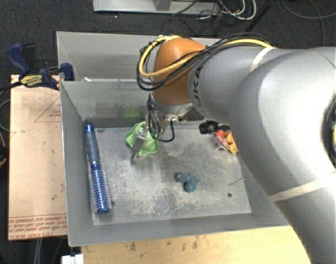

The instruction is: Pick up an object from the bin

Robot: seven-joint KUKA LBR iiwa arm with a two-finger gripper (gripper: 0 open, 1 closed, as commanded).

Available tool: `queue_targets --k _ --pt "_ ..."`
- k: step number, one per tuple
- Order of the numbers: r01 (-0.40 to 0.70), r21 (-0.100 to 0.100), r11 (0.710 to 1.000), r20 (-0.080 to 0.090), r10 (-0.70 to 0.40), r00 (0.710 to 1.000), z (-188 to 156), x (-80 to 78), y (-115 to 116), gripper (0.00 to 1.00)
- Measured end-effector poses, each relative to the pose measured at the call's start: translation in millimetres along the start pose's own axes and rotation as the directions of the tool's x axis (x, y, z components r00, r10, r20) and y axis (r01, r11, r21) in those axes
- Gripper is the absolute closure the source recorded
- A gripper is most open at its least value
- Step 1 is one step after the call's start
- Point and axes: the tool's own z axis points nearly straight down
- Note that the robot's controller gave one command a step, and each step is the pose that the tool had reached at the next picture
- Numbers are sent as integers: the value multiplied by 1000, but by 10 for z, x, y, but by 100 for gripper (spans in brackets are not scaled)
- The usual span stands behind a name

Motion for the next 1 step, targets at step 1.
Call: queue_targets --k 1 --pt "-2 -7 1000 8 2 1000 -5 -15 12 100"
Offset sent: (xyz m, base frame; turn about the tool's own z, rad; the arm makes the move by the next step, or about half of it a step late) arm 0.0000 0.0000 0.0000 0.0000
